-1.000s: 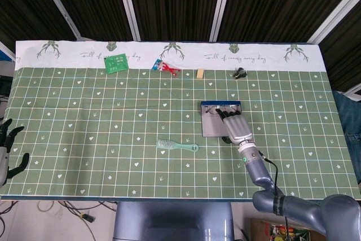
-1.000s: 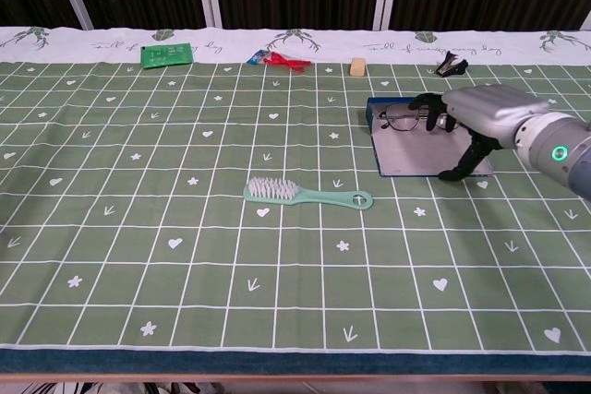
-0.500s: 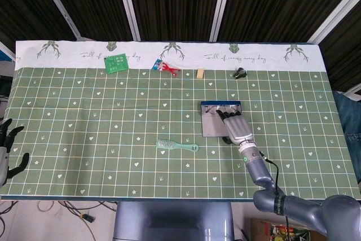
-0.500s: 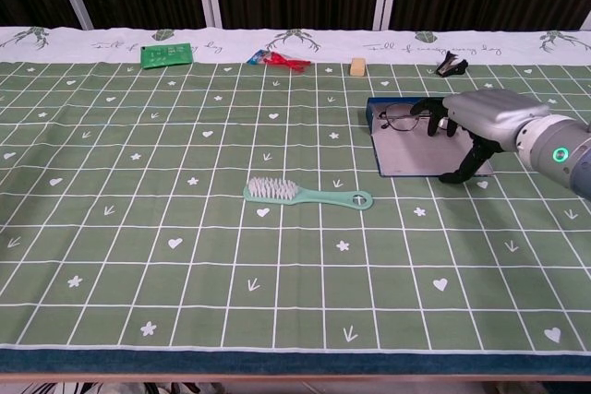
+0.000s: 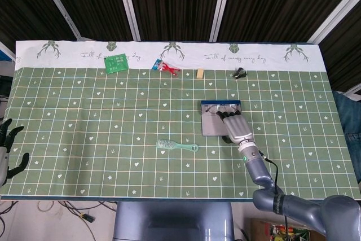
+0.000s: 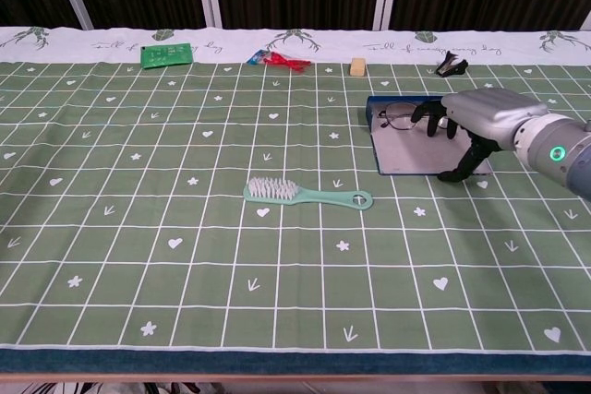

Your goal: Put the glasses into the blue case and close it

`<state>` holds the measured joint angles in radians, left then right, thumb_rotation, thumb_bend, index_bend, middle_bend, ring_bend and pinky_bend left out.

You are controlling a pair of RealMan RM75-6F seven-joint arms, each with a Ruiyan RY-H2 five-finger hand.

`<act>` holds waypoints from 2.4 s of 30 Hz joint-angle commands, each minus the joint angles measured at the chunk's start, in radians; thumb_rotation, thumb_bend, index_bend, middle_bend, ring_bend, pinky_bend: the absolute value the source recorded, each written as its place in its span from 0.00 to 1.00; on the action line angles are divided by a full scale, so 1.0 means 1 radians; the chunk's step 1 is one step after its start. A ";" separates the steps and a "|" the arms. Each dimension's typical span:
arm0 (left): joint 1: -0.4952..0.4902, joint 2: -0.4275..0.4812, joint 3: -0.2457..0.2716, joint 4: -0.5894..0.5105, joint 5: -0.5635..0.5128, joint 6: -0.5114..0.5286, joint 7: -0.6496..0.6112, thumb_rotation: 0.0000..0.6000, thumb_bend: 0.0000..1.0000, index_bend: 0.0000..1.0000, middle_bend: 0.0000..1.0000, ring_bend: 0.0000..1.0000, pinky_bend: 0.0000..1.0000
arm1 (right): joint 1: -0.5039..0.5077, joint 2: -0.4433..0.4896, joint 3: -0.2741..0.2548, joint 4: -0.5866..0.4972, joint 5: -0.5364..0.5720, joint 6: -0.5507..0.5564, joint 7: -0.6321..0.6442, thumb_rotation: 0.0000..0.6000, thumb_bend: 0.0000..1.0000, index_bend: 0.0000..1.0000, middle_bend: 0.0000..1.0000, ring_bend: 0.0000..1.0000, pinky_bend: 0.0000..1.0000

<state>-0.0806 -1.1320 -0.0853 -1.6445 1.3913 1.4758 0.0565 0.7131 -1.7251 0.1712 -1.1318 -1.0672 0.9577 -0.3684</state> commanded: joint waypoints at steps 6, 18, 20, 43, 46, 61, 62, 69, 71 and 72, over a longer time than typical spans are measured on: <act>0.000 0.000 0.000 0.000 0.001 0.001 0.000 1.00 0.38 0.15 0.00 0.00 0.00 | 0.000 -0.009 0.016 0.009 -0.006 0.010 0.009 1.00 0.45 0.27 0.32 0.37 0.27; 0.001 0.000 0.001 0.001 0.003 0.003 -0.002 1.00 0.38 0.15 0.00 0.00 0.00 | 0.037 -0.017 0.076 0.047 0.001 0.004 0.015 1.00 0.45 0.29 0.32 0.37 0.27; 0.001 0.000 0.000 0.001 0.003 0.003 -0.003 1.00 0.38 0.15 0.00 0.00 0.00 | 0.048 -0.025 0.088 0.069 -0.008 0.014 0.021 1.00 0.45 0.29 0.32 0.37 0.27; 0.002 0.003 -0.001 -0.001 0.001 0.002 -0.011 1.00 0.38 0.15 0.00 0.00 0.00 | 0.082 -0.094 0.112 0.220 -0.012 -0.047 0.101 1.00 0.45 0.43 0.33 0.37 0.27; 0.002 0.003 -0.001 -0.001 0.001 0.003 -0.012 1.00 0.38 0.15 0.00 0.00 0.00 | 0.079 -0.094 0.113 0.216 -0.014 -0.041 0.105 1.00 0.45 0.45 0.33 0.37 0.27; 0.002 0.003 -0.002 -0.001 -0.001 0.002 -0.013 1.00 0.38 0.15 0.00 0.00 0.00 | 0.068 -0.092 0.115 0.214 -0.005 -0.053 0.115 1.00 0.45 0.54 0.33 0.37 0.27; 0.002 0.003 -0.002 -0.001 -0.002 0.002 -0.013 1.00 0.38 0.15 0.00 0.00 0.00 | 0.067 -0.091 0.115 0.213 -0.005 -0.054 0.115 1.00 0.45 0.55 0.33 0.37 0.27; 0.002 0.003 -0.002 -0.001 -0.002 0.002 -0.012 1.00 0.38 0.15 0.00 0.00 0.00 | 0.066 -0.088 0.117 0.203 -0.003 -0.063 0.122 1.00 0.48 0.59 0.33 0.37 0.27; 0.002 0.003 -0.003 -0.001 -0.002 0.002 -0.012 1.00 0.39 0.15 0.00 0.00 0.00 | 0.065 -0.085 0.117 0.197 -0.001 -0.069 0.125 1.00 0.50 0.60 0.33 0.37 0.27; 0.002 0.003 -0.002 -0.001 -0.002 0.002 -0.012 1.00 0.39 0.15 0.00 0.00 0.00 | 0.063 -0.083 0.116 0.192 -0.001 -0.071 0.128 1.00 0.50 0.60 0.33 0.37 0.27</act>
<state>-0.0785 -1.1291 -0.0878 -1.6455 1.3891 1.4778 0.0444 0.7774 -1.8100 0.2875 -0.9363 -1.0687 0.8883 -0.2427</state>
